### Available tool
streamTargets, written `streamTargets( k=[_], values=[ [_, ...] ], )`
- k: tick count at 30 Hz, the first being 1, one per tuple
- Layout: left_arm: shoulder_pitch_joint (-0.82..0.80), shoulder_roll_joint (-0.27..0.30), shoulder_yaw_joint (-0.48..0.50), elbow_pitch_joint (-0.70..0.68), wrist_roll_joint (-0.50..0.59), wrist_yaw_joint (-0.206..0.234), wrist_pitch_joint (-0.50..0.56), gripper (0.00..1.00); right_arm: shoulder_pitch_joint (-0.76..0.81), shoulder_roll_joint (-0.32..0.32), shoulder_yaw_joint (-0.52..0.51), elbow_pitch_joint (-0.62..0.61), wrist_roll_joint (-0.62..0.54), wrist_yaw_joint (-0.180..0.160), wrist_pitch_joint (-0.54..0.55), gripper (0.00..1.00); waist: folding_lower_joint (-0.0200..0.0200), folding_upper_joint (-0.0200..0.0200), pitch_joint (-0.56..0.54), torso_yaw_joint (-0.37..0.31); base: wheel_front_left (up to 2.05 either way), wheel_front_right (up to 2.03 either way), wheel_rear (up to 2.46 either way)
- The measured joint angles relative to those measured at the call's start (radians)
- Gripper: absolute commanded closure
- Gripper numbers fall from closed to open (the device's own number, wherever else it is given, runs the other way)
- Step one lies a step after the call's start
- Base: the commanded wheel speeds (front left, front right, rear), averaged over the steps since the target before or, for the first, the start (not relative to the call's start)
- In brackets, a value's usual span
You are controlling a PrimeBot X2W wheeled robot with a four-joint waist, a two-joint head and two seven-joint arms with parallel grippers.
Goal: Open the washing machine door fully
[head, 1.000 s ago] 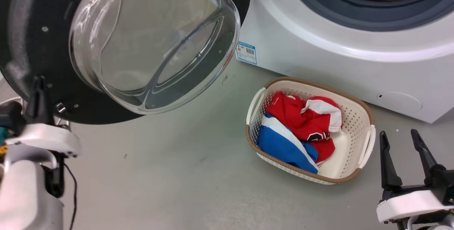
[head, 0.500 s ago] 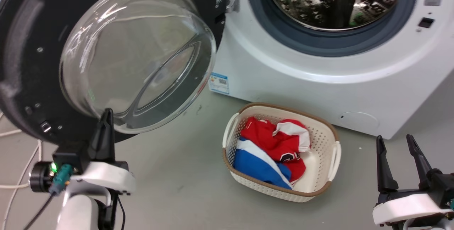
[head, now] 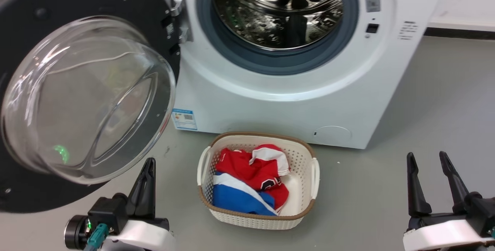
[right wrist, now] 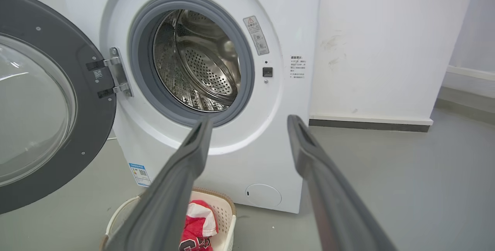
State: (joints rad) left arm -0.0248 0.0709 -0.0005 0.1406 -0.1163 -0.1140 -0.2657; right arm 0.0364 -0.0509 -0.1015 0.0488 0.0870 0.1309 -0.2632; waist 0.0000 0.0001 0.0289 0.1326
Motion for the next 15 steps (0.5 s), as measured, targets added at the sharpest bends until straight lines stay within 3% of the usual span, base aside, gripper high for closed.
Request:
streamTargets(
  k=[9, 11, 15],
  values=[
    [0.073, -0.016, -0.012, -0.042, 0.017, 0.029, 0.0, 1.0, 0.032, 0.0, 0.009, -0.009, 0.003, 0.0, 0.0, 0.0, -0.0001, 0.0, -0.033, -0.098, 0.0, 0.0, 0.0],
    [0.083, -0.017, -0.021, -0.054, 0.026, 0.036, 0.0, 0.0, 0.036, 0.0, 0.009, -0.01, 0.005, 0.0, 0.0, 0.0, -0.0001, 0.0, -0.036, -0.109, 0.0, 0.0, 0.0],
    [0.1, -0.019, -0.045, -0.069, 0.054, 0.049, 0.0, 0.0, 0.036, 0.0, 0.01, -0.01, 0.01, 0.0, 0.0, 0.0, -0.0001, 0.0, -0.038, -0.121, 0.0, 0.0, 0.0]
  ],
)
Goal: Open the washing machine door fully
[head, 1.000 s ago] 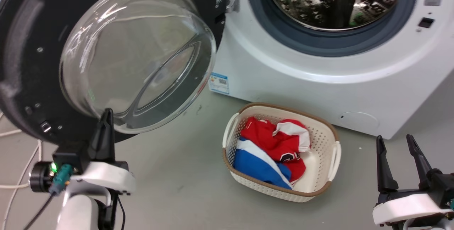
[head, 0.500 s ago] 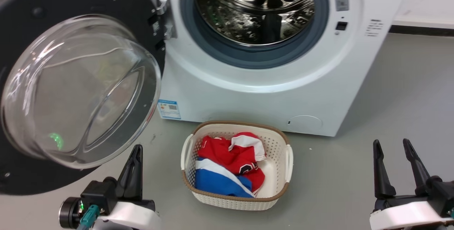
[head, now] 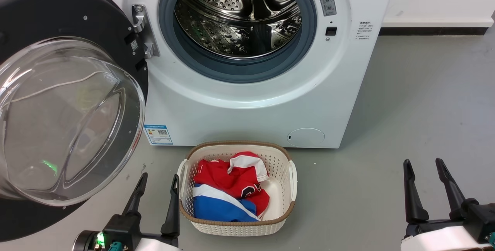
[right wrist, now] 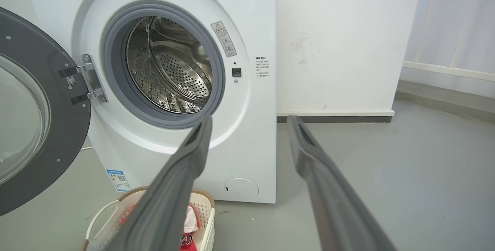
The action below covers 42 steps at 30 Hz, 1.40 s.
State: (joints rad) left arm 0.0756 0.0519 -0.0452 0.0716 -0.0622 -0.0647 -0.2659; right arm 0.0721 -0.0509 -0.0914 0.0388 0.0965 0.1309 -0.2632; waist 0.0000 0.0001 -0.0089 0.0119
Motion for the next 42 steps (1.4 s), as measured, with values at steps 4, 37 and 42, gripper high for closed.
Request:
streamTargets(
  k=[4, 37, 42],
  values=[
    [0.004, 0.0, -0.009, -0.007, -0.007, 0.008, 0.0, 0.0, 0.0, 0.0, 0.004, 0.004, 0.0, 0.0, 0.0, 0.0, 0.0, 0.0, 0.002, -0.003, 0.0, 0.0, 0.0],
    [0.001, -0.001, -0.014, 0.029, -0.038, 0.021, 0.0, 0.0, -0.001, 0.0, 0.013, 0.009, -0.007, 0.0, 0.0, 0.0, 0.0, 0.0, -0.002, 0.022, 0.0, 0.0, 0.0],
    [0.001, -0.001, -0.017, 0.037, -0.048, 0.02, 0.0, 1.0, 0.0, 0.0, 0.01, 0.012, -0.008, 0.0, 0.0, 1.0, 0.0, 0.0, -0.005, 0.028, 0.0, 0.0, 0.0]
  ],
)
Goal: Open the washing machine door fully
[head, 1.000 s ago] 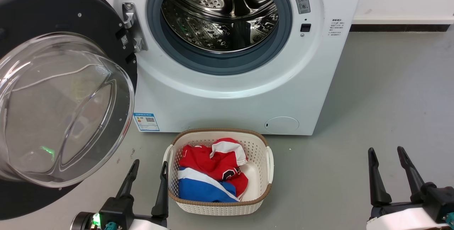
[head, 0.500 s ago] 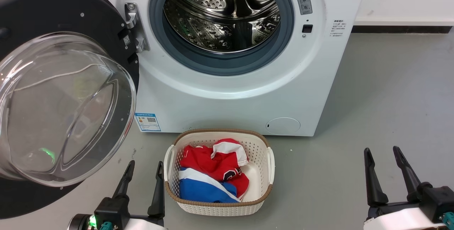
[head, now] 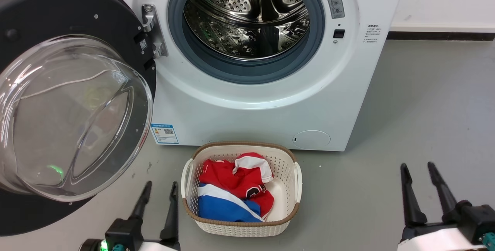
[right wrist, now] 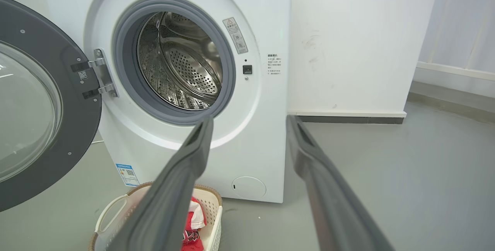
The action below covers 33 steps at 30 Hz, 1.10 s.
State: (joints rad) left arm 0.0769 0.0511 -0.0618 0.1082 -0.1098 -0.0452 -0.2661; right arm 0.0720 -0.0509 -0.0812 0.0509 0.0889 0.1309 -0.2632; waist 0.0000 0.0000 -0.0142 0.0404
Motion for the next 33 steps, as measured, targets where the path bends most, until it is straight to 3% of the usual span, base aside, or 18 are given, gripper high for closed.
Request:
streamTargets(
  k=[5, 33],
  values=[
    [0.022, 0.0, 0.0, 0.043, -0.016, 0.001, 0.006, 1.0, 0.016, 0.001, 0.001, 0.046, 0.014, 0.0, 0.01, 1.0, 0.0, 0.0, 0.0, 0.0, 0.0, 0.0, 0.0],
    [-0.035, 0.001, 0.052, 0.077, -0.527, -0.025, 0.128, 1.0, -0.036, 0.001, -0.009, 0.094, 0.526, 0.0, 0.134, 1.0, 0.0, 0.0, 0.004, -0.009, 0.0, 0.0, 0.0]
  ],
)
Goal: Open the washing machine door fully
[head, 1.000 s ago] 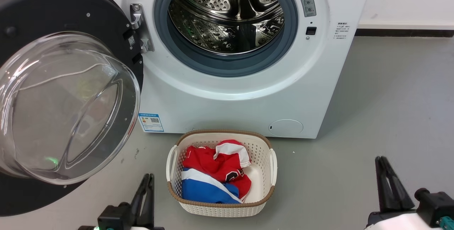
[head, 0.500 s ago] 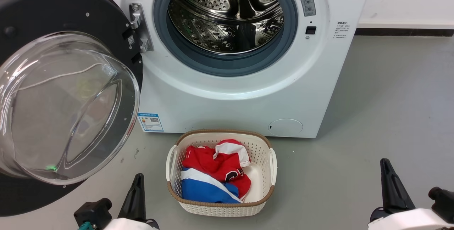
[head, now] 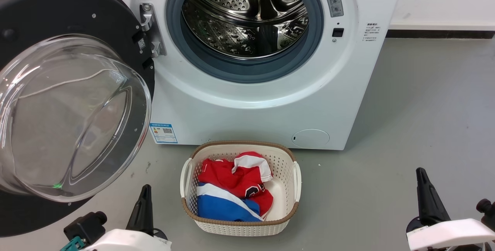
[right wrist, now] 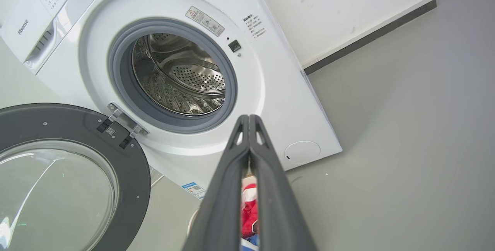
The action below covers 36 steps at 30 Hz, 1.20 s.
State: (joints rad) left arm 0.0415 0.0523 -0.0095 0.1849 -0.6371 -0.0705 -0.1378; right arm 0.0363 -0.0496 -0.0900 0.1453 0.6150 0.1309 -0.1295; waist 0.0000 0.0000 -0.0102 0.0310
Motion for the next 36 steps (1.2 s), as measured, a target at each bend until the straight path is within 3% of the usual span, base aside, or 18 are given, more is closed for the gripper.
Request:
streamTargets(
  k=[36],
  values=[
    [-0.069, 0.001, 0.057, 0.03, -0.485, -0.028, 0.122, 1.0, -0.066, 0.0, -0.012, 0.05, 0.492, 0.0, 0.121, 1.0, 0.0, 0.0, 0.005, -0.012, 0.0, 0.0, 0.0]
  ],
)
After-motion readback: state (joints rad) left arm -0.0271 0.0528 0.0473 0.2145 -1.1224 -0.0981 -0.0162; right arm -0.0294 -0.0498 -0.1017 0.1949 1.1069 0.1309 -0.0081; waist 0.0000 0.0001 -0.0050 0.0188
